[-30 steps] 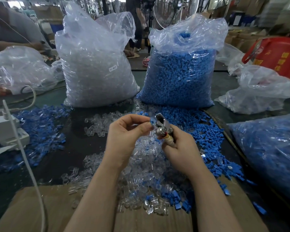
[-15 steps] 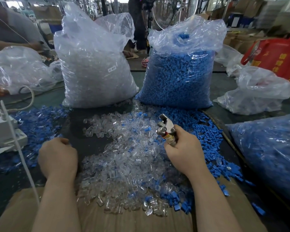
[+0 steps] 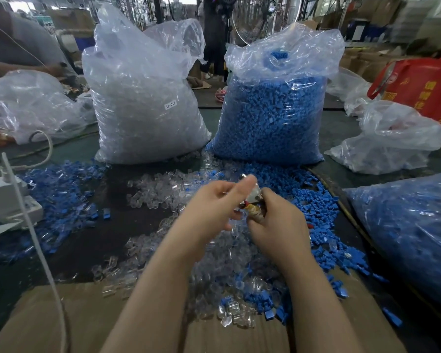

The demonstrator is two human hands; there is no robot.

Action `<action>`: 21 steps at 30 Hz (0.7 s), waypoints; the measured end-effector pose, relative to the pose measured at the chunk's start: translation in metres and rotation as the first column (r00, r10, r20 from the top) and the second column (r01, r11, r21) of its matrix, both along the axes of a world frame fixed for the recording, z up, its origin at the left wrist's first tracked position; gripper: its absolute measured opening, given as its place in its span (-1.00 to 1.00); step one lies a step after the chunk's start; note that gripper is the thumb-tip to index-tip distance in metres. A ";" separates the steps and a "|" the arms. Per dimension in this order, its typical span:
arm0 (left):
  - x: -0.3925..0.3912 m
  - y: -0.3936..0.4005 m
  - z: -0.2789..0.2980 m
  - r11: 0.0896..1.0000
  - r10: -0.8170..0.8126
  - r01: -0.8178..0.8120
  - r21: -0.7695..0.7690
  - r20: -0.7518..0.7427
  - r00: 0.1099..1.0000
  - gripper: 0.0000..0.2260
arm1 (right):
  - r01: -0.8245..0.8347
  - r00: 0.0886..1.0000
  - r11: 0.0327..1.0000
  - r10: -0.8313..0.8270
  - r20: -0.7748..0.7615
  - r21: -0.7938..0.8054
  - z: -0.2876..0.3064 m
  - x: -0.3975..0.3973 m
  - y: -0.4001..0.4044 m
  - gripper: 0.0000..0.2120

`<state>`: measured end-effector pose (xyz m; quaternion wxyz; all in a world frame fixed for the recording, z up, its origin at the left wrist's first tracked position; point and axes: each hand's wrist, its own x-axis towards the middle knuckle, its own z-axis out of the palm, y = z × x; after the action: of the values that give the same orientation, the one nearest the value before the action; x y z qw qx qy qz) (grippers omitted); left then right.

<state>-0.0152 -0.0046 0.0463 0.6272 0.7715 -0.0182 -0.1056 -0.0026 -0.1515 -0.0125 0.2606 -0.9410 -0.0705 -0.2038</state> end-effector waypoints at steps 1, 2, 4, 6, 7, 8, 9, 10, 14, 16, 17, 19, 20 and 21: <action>0.000 -0.007 -0.003 1.000 0.023 -0.023 -0.019 0.005 1.000 -0.56 | -0.023 1.000 1.000 0.023 0.011 0.000 0.000 0.000 0.001 -0.80; 0.000 -0.013 -0.006 0.997 0.074 -0.073 -0.034 0.022 0.997 -0.68 | -0.049 0.999 0.999 0.049 0.023 0.010 0.001 0.000 0.002 -0.79; 0.000 -0.016 -0.010 0.984 0.161 -0.156 -0.080 0.052 0.986 -0.86 | -0.081 0.996 0.997 0.080 0.042 0.014 0.002 0.000 0.005 -0.79; 0.002 -0.013 -0.010 0.967 0.216 -0.205 -0.153 0.057 0.975 -0.91 | -0.061 0.996 0.997 0.063 0.055 -0.045 0.001 0.001 0.004 -0.72; 0.003 -0.010 -0.010 0.956 0.243 -0.229 -0.182 0.059 0.968 -0.92 | -0.041 0.998 0.995 0.045 0.047 -0.086 0.000 0.001 0.003 -0.64; 0.004 -0.005 -0.010 0.946 0.273 -0.256 -0.199 0.064 0.960 -0.94 | -0.025 0.999 0.992 0.028 0.025 -0.123 -0.001 0.000 0.001 -0.56; 0.006 -0.002 -0.011 0.938 0.299 -0.279 -0.206 0.072 0.952 -0.95 | -0.012 1.000 0.990 0.011 -0.002 -0.143 -0.001 0.000 -0.001 -0.50; 0.007 0.003 -0.012 0.934 0.314 -0.293 -0.206 0.079 0.946 -0.96 | 0.001 1.000 0.990 -0.005 -0.025 -0.144 -0.001 -0.001 -0.002 -0.47; 0.010 0.016 -0.017 0.973 0.232 -0.230 -0.032 0.131 0.964 -0.84 | 0.083 0.996 0.987 -0.088 -0.031 -0.139 0.000 0.000 -0.001 -0.57; 0.014 0.025 -0.022 0.948 0.184 -0.214 0.237 0.142 0.973 -0.64 | 0.197 0.975 0.973 -0.207 -0.085 -0.120 0.003 0.002 -0.006 -0.63; 0.015 0.031 -0.025 0.880 0.170 -0.212 0.425 0.136 0.976 -0.51 | 0.274 0.951 0.955 -0.286 -0.120 -0.111 0.004 0.003 -0.010 -0.64; 0.015 0.041 -0.030 0.651 0.150 -0.150 0.744 0.068 0.986 -0.28 | 0.435 0.879 0.894 -0.448 -0.162 -0.111 0.004 0.004 -0.019 -0.61; 0.015 0.045 -0.032 0.573 0.151 -0.094 0.814 0.008 0.989 -0.19 | 0.505 0.838 0.855 -0.518 -0.172 -0.117 0.003 0.003 -0.023 -0.59; 0.014 0.046 -0.033 0.547 0.150 -0.036 0.836 -0.055 0.987 -0.12 | 0.561 0.796 0.819 -0.574 -0.193 -0.124 0.001 0.003 -0.027 -0.58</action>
<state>-0.0013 0.0417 0.0129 0.1920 0.9682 0.1127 -0.1143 -0.0001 -0.1783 -0.0110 0.1650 -0.9430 0.2381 -0.1641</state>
